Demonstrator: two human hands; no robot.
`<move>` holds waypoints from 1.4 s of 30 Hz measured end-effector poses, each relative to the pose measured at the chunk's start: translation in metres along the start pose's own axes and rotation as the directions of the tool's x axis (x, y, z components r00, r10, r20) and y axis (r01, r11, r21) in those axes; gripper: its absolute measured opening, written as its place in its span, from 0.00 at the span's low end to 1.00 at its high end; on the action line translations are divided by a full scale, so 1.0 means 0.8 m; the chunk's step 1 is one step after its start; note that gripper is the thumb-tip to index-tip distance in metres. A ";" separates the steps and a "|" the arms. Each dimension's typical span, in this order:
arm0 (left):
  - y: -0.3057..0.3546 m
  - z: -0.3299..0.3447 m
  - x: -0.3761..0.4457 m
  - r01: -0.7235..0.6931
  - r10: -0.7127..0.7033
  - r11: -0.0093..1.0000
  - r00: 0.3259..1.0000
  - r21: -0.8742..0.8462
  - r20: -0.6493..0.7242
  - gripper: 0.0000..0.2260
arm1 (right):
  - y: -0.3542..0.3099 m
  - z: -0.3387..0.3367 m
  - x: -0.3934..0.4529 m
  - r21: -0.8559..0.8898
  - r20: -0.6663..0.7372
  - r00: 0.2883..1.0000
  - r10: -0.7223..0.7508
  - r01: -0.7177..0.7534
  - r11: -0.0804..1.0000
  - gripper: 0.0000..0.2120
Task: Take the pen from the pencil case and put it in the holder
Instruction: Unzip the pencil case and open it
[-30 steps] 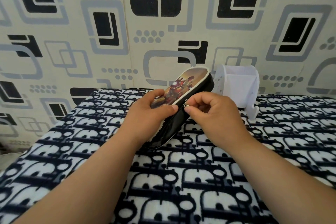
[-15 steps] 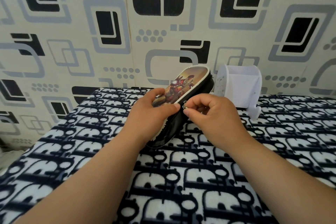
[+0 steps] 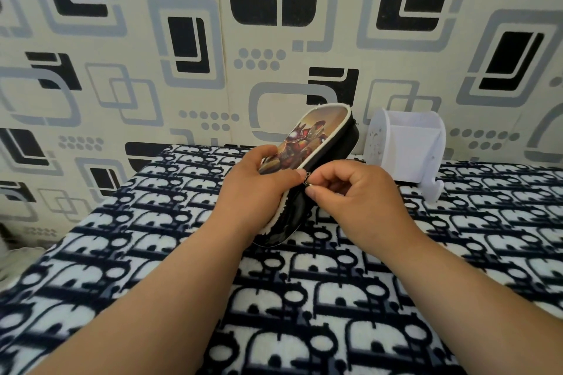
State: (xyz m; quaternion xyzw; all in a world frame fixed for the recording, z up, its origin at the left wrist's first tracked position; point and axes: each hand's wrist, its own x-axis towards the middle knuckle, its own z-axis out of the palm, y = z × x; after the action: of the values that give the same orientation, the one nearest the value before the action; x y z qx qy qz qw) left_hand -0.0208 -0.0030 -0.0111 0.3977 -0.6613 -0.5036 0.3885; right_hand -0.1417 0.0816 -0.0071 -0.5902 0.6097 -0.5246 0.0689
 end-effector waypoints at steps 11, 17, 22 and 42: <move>0.000 -0.003 0.003 0.029 -0.041 0.989 0.996 -0.144 -0.074 0.27 | -0.005 0.006 -0.003 -0.055 0.092 0.994 -0.062 0.068 0.996 0.08; 0.003 -0.005 0.004 0.067 -0.090 0.975 0.991 -0.212 -0.103 0.33 | -0.008 0.006 -0.004 -0.053 0.126 0.989 -0.082 0.089 0.995 0.06; 0.001 -0.006 0.007 0.090 -0.130 0.955 0.983 -0.281 -0.126 0.31 | -0.009 0.007 -0.005 -0.063 0.148 0.985 -0.094 0.104 0.993 0.06; -0.007 -0.014 0.030 0.186 -0.303 0.870 0.932 -0.457 -0.198 0.33 | -0.011 0.007 -0.008 -0.141 0.167 0.974 -0.156 0.180 0.974 0.05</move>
State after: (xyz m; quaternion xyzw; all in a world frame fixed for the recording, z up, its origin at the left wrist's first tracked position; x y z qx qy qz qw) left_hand -0.0188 -0.0302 -0.0120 0.4465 -0.4199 -0.6251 0.4833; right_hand -0.1301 0.0856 -0.0067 -0.6821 0.5893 -0.4321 0.0253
